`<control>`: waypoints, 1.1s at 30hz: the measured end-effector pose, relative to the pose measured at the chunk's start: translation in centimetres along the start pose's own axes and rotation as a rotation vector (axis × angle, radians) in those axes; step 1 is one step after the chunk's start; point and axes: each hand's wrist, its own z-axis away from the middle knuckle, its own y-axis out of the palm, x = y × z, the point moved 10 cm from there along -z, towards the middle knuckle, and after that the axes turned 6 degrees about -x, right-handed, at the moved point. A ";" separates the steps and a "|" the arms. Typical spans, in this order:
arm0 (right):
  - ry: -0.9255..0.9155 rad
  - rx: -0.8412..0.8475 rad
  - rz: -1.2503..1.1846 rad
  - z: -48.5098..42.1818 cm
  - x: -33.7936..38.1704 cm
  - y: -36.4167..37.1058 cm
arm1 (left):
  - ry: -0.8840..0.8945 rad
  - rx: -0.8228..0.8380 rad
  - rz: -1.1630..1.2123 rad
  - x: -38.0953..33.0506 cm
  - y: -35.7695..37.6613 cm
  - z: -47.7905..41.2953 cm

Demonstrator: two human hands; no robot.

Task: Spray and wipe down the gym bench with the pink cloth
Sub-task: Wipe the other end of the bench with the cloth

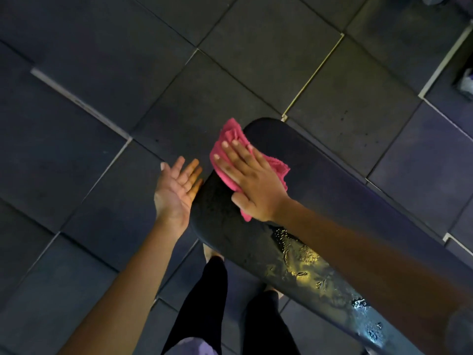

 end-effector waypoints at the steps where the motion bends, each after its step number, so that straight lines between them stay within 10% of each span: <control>1: -0.036 0.018 -0.006 0.5 1.2 0.6 | -0.010 -0.002 -0.005 -0.1 -0.5 0.1; 26: -0.558 0.302 -0.136 10.1 10.9 4.7 | 0.373 0.011 -0.566 0.4 -3.5 6.9; 33: -0.212 0.212 -0.528 14.4 8.9 2.2 | 0.419 -0.024 -0.668 1.8 -3.0 8.6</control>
